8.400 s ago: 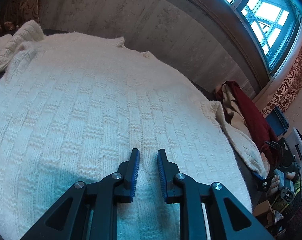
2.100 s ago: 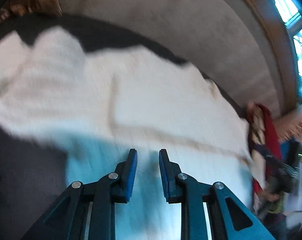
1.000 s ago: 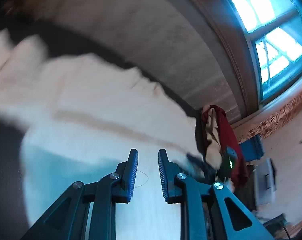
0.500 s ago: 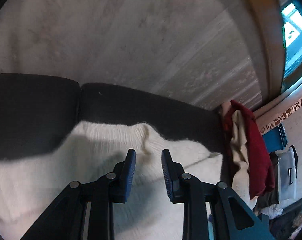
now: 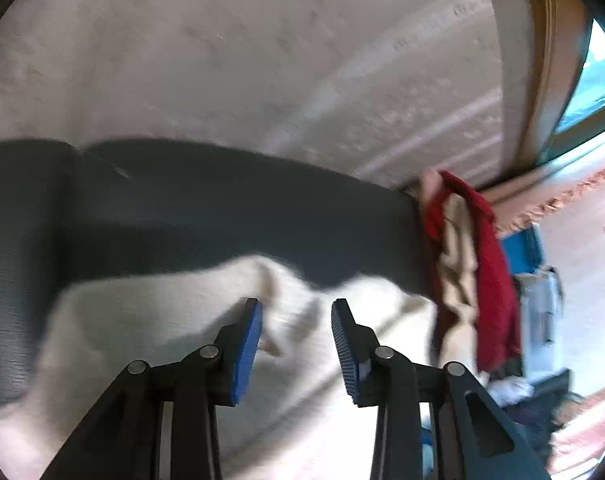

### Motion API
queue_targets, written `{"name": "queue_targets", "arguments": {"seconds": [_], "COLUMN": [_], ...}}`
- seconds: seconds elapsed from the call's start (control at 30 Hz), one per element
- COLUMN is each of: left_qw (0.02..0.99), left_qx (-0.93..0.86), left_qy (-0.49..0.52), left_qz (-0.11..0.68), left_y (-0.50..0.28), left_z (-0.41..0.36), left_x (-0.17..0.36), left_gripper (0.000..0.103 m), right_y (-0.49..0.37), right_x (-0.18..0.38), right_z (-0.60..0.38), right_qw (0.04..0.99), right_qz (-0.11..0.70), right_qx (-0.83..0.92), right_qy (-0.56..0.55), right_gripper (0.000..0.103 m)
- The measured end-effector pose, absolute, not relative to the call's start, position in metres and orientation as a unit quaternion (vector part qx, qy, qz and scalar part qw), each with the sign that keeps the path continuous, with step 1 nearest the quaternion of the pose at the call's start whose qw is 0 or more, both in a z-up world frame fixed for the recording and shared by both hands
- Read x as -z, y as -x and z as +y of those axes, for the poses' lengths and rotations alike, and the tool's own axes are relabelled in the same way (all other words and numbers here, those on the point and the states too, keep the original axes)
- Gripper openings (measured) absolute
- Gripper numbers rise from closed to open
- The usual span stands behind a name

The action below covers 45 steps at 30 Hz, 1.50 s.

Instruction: Fold clothes

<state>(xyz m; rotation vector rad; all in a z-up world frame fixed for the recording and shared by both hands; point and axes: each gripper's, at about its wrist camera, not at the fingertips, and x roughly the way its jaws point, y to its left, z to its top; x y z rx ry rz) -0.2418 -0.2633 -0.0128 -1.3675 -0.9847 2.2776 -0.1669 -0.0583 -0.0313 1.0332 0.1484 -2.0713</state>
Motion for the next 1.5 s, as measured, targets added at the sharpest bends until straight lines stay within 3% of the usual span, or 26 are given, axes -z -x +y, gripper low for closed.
{"name": "queue_targets", "arguments": {"seconds": [0.07, 0.27, 0.33, 0.43, 0.53, 0.7, 0.87, 1.17, 1.27, 1.33, 1.43, 1.5], "left_qw": [0.173, 0.12, 0.091, 0.063, 0.041, -0.027, -0.086, -0.094, -0.091, -0.093, -0.089, -0.086], "left_qx": [-0.8, -0.81, -0.81, -0.828, -0.845, -0.871, -0.863, -0.871, -0.875, -0.875, -0.865, -0.862], "left_qy": [0.46, 0.444, 0.46, 0.43, 0.394, 0.351, 0.36, 0.358, 0.348, 0.338, 0.326, 0.319], "left_qz": [-0.344, -0.364, -0.352, -0.353, -0.359, -0.342, -0.343, -0.323, -0.324, -0.335, -0.372, -0.385], "left_y": [0.243, 0.251, 0.252, 0.236, 0.215, 0.127, 0.055, 0.047, 0.042, 0.036, 0.032, 0.03], "left_z": [-0.257, -0.263, -0.265, -0.272, -0.281, -0.291, -0.294, -0.288, -0.289, -0.293, -0.305, -0.308], "left_x": [0.008, 0.016, 0.021, 0.001, -0.02, -0.036, -0.008, -0.001, 0.006, 0.012, 0.02, 0.023], "left_gripper": [0.009, 0.008, 0.008, 0.022, 0.024, 0.025, 0.025, 0.025, 0.022, 0.009, 0.003, 0.002], "right_y": [0.167, 0.165, 0.165, 0.165, 0.165, 0.165, 0.173, 0.255, 0.291, 0.305, 0.324, 0.329], "right_x": [0.032, 0.032, 0.032, 0.032, 0.033, 0.033, 0.028, -0.044, -0.042, -0.031, -0.013, 0.003], "right_z": [-0.059, -0.061, -0.062, -0.062, -0.062, -0.061, -0.064, -0.163, -0.217, -0.243, -0.278, -0.298], "right_qw": [0.4, 0.399, 0.399, 0.399, 0.399, 0.401, 0.409, 0.565, 0.571, 0.557, 0.535, 0.543], "right_qz": [0.057, 0.057, 0.058, 0.055, 0.055, 0.05, 0.041, -0.099, -0.101, -0.087, -0.064, -0.059], "right_qx": [0.819, 0.82, 0.82, 0.82, 0.82, 0.818, 0.805, 0.672, 0.649, 0.645, 0.641, 0.603], "right_qy": [-0.408, -0.407, -0.406, -0.406, -0.406, -0.409, -0.427, -0.468, -0.492, -0.515, -0.547, -0.582], "right_gripper": [0.103, 0.103, 0.103, 0.103, 0.103, 0.103, 0.103, 0.103, 0.103, 0.103, 0.103, 0.103]}}
